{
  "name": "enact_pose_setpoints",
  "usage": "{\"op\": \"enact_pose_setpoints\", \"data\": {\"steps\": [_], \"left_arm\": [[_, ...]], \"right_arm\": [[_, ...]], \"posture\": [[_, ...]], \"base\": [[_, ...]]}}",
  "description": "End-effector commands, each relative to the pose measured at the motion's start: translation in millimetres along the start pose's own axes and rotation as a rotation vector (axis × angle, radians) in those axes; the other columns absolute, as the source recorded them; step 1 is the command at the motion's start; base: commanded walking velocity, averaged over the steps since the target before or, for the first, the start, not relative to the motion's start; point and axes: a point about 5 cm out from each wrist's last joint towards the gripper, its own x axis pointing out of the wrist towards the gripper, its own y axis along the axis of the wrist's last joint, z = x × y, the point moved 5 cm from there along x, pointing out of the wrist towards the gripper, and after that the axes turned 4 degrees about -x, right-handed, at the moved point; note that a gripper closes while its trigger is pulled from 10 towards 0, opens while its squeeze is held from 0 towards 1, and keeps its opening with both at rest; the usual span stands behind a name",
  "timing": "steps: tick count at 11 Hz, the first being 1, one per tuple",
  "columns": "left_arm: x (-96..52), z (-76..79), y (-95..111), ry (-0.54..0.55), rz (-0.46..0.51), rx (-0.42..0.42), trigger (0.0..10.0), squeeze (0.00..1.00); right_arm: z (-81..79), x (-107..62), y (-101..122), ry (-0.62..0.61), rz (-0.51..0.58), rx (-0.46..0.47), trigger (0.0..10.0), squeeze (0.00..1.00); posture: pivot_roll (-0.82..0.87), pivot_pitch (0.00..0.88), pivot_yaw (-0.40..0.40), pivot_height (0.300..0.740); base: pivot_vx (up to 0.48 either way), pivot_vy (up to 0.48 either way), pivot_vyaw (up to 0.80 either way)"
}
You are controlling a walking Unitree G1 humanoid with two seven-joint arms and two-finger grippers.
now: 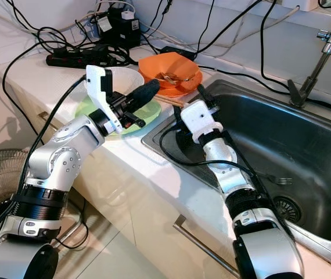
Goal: Kitchen organization
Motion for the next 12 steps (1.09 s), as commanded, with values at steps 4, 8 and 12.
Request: {"op": "enact_pose_setpoints", "data": {"steps": [4, 8, 12], "left_arm": [[2.7, 12.2, 0.3, -0.055, -0.018, 0.015, 10.0, 0.0], [2.8, 11.1, 0.0, -0.05, -0.02, 0.027, 10.0, 0.0], [3.8, 9.6, 0.5, -0.04, -0.014, 0.035, 10.0, 0.0]], "right_arm": [[-8.1, -2.2, 1.1, 0.042, 0.019, -0.125, 1.9, 0.0], [-7.0, -1.9, -1.3, 0.03, 0.007, -0.152, 0.0, 0.0], [-5.8, -2.0, -3.4, 0.027, -0.004, -0.161, 0.0, 0.0]], "posture": [[0.21, 0.0, 0.022, 0.74], [0.21, 0.0, 0.023, 0.74], [0.21, 0.0, 0.023, 0.74]], "base": [[0.0, 0.0, 0.0], [0.0, 0.0, 0.0], [0.0, 0.0, 0.0]]}}
